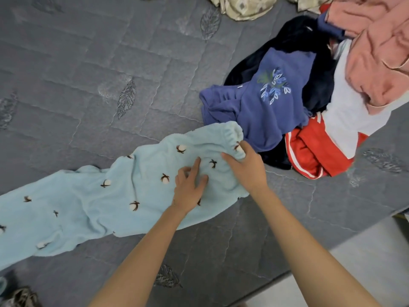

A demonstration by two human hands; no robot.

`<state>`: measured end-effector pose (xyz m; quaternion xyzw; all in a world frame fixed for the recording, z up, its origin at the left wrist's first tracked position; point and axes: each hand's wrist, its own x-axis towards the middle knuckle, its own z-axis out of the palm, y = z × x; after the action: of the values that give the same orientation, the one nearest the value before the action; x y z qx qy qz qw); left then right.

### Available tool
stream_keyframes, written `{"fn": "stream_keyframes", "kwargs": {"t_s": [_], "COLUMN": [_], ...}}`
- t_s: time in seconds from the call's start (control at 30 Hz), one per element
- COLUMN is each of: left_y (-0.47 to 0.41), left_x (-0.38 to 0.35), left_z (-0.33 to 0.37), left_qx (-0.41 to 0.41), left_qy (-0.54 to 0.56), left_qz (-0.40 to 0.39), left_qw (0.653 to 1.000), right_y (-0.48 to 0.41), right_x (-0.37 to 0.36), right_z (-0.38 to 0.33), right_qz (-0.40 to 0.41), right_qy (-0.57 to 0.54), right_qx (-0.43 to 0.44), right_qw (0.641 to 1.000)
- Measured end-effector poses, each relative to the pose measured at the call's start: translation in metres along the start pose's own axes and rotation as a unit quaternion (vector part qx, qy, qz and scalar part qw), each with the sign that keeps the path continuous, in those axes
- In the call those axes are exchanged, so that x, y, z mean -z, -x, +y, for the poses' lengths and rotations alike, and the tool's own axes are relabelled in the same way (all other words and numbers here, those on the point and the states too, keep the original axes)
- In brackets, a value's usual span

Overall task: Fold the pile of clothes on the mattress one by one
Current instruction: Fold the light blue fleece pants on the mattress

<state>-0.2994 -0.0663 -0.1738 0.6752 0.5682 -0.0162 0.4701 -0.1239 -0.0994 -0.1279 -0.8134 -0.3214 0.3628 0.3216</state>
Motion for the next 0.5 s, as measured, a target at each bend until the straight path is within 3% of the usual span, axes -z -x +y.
{"fn": "stream_keyframes", "kwargs": {"t_s": [0.2,0.4,0.5], "left_y": [-0.008,-0.025,-0.029], "left_x": [-0.005,-0.029,-0.042], "left_z": [0.075,0.137,0.143], "left_qx": [-0.026,-0.082,-0.11], "left_qy": [-0.053,0.016,-0.029], "left_qz": [-0.04,-0.141,-0.136], "left_qw": [0.997,0.986,0.984], "right_y": [-0.017,-0.033,-0.04], "right_x": [0.067,0.124,0.132], "right_z": [-0.014,0.006,0.016], "right_qz": [0.065,0.159,0.167], "right_qy": [0.071,0.108,0.119], "right_qx": [0.004,-0.012,-0.037], "right_qw": [0.995,0.981,0.978]}}
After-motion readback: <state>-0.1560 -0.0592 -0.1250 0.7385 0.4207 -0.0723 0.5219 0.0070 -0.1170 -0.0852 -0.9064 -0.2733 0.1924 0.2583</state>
